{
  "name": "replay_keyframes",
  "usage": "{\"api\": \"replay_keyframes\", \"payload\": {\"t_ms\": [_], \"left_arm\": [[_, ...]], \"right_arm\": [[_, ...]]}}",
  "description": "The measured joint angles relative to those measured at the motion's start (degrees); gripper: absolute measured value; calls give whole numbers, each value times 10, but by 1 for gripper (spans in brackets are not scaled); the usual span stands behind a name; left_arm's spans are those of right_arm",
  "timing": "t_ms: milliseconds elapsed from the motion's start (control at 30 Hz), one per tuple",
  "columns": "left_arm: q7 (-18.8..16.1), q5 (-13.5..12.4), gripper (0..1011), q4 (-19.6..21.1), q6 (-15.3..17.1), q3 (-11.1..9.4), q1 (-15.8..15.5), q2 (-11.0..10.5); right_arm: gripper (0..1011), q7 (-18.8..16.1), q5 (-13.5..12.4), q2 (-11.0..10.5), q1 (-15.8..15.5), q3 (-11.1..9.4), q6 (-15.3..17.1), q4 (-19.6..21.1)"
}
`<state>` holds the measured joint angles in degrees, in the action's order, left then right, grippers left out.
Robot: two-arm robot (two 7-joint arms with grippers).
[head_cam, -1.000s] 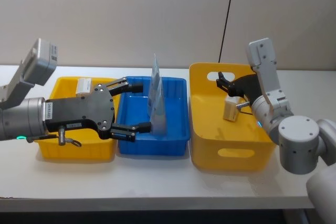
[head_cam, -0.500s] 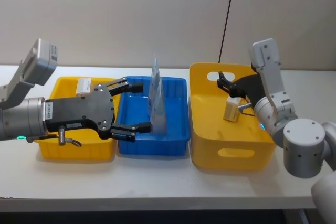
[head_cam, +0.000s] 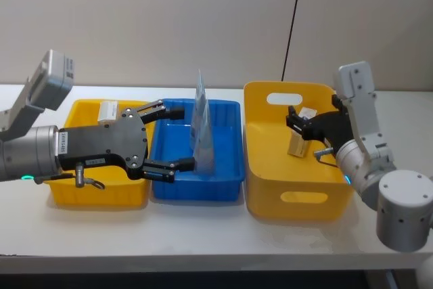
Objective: Bimanual collaborative sorting of washing and personal care products
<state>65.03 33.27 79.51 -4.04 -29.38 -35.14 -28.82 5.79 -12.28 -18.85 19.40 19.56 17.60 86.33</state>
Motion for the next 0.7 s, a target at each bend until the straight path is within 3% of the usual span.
{"api": "replay_keyframes", "payload": {"t_ms": [367,700], "left_arm": [[0,0,1001,0,0,0,0,0],[0,0,1001,0,0,0,0,0]], "right_arm": [[1004,-41,-27,-12,-37,-3,27,63],[1003,-96,-47,-12,-40,14,37,78]]}}
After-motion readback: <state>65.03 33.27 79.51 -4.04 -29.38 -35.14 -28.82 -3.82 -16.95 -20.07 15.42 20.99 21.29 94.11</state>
